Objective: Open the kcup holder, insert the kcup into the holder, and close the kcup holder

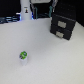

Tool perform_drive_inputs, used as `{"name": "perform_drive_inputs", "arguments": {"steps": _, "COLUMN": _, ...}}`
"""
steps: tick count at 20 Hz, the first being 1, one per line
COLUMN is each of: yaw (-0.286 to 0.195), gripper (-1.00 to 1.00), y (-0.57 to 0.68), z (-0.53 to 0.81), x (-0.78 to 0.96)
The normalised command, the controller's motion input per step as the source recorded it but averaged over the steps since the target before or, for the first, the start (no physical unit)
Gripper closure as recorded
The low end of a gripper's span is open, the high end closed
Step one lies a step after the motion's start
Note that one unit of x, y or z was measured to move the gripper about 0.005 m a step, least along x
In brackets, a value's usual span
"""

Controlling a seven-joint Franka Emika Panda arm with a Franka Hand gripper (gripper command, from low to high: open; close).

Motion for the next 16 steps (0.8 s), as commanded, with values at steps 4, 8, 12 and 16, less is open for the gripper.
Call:
{"name": "perform_drive_inputs", "arguments": {"steps": 4, "yaw": -0.154, "gripper": -1.00, "y": 0.53, "z": 0.01, "x": -0.51}}
{"name": "perform_drive_inputs", "arguments": {"steps": 8, "yaw": -0.170, "gripper": -1.00, "y": 0.59, "z": 0.01, "x": -0.49}}
{"name": "perform_drive_inputs", "arguments": {"steps": 12, "yaw": -0.182, "gripper": -1.00, "y": 0.60, "z": 0.01, "x": -0.44}}
{"name": "perform_drive_inputs", "arguments": {"steps": 16, "yaw": -0.188, "gripper": -1.00, "y": 0.61, "z": 0.01, "x": -0.41}}
